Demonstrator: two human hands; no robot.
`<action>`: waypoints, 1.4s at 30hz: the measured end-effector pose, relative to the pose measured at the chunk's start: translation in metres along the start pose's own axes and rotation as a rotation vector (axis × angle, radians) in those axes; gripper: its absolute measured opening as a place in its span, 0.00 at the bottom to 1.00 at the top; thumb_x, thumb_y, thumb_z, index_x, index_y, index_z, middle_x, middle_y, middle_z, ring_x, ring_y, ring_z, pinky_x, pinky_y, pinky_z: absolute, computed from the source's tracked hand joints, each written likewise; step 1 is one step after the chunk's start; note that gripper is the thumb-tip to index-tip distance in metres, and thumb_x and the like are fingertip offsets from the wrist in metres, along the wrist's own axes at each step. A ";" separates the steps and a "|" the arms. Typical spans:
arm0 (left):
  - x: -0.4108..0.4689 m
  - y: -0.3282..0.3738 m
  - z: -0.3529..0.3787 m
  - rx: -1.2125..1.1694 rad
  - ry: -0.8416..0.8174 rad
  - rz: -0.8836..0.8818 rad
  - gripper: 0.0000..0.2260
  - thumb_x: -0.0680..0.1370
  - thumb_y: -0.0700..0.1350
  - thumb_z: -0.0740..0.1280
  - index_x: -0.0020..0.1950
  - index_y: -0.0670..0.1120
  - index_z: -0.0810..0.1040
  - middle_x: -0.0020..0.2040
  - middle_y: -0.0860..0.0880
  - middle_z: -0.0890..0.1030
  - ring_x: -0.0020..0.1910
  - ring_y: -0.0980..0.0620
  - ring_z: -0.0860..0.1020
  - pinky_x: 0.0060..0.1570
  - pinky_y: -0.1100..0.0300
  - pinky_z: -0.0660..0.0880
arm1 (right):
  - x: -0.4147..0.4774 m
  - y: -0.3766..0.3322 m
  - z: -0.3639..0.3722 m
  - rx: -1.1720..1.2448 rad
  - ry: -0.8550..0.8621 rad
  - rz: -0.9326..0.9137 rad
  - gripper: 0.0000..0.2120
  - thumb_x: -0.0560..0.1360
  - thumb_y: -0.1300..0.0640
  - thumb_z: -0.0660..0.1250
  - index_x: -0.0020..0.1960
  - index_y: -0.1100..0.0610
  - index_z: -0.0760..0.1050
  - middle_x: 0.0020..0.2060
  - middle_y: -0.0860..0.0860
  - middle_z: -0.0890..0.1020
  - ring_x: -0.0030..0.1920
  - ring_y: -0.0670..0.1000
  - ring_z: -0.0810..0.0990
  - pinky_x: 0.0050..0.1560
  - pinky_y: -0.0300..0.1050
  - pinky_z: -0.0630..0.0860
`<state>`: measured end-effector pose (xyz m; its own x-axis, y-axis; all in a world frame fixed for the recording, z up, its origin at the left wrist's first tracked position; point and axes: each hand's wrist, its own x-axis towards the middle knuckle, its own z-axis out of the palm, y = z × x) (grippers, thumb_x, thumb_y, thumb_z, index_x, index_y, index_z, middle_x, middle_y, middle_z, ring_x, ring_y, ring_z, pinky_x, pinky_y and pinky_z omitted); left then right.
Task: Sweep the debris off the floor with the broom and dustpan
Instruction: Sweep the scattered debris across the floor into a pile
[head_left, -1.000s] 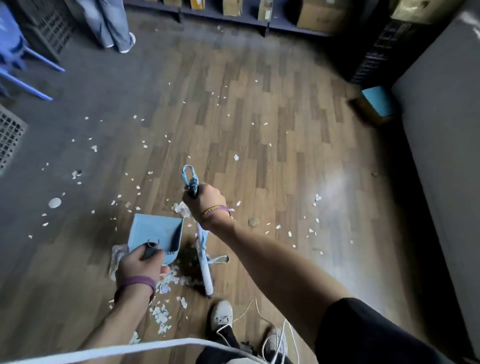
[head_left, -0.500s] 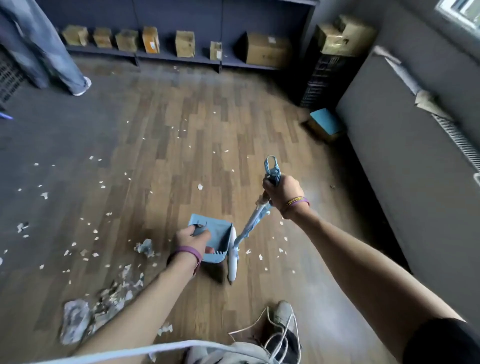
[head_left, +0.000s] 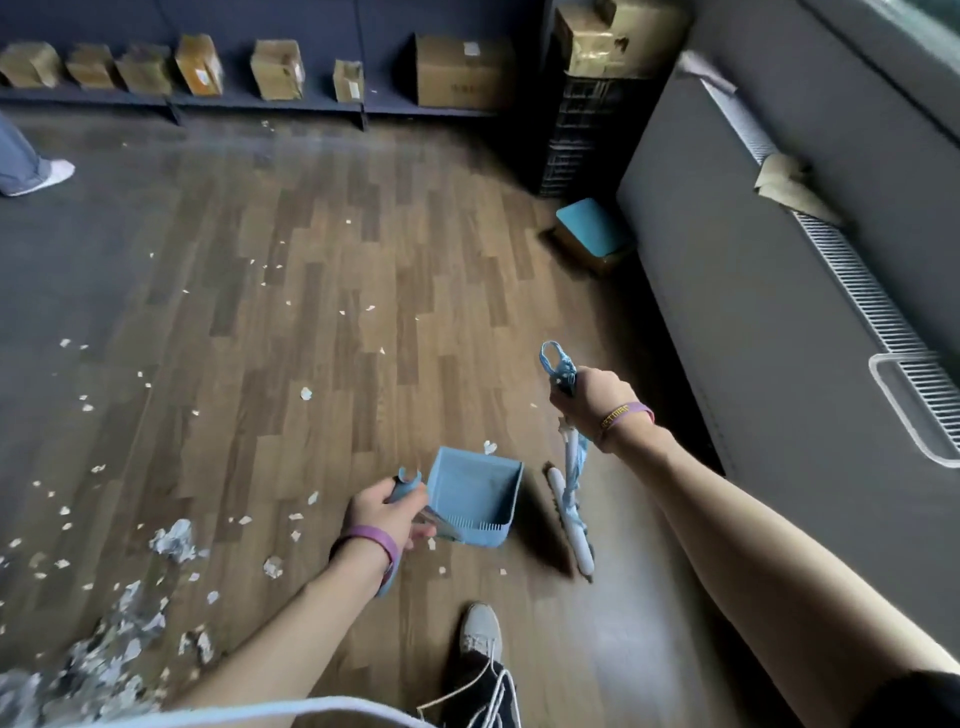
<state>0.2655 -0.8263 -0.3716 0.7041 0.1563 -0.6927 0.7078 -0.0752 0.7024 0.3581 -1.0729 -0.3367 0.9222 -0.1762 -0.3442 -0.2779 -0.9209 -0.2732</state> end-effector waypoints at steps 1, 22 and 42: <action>0.004 0.002 0.014 0.014 -0.005 -0.007 0.03 0.75 0.39 0.66 0.42 0.44 0.76 0.36 0.47 0.79 0.23 0.51 0.79 0.20 0.68 0.64 | 0.009 0.014 0.002 -0.023 -0.013 -0.007 0.14 0.75 0.48 0.59 0.41 0.58 0.72 0.40 0.56 0.83 0.40 0.60 0.80 0.41 0.46 0.77; 0.057 -0.018 -0.002 0.052 0.080 -0.146 0.04 0.75 0.39 0.66 0.45 0.48 0.78 0.40 0.53 0.81 0.28 0.54 0.81 0.24 0.69 0.68 | 0.059 0.061 0.133 0.305 -0.119 0.473 0.11 0.75 0.54 0.58 0.50 0.60 0.74 0.47 0.60 0.80 0.42 0.58 0.71 0.44 0.45 0.69; 0.038 -0.109 -0.422 -0.254 0.439 -0.167 0.04 0.76 0.36 0.66 0.45 0.44 0.77 0.37 0.50 0.80 0.21 0.55 0.79 0.18 0.72 0.64 | -0.094 -0.504 0.308 0.317 -0.345 -0.134 0.19 0.78 0.47 0.54 0.53 0.58 0.77 0.50 0.62 0.81 0.52 0.65 0.78 0.46 0.48 0.71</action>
<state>0.1909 -0.3966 -0.4057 0.4542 0.5472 -0.7031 0.7335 0.2183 0.6437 0.3285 -0.4850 -0.4430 0.8275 0.1112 -0.5504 -0.2806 -0.7671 -0.5769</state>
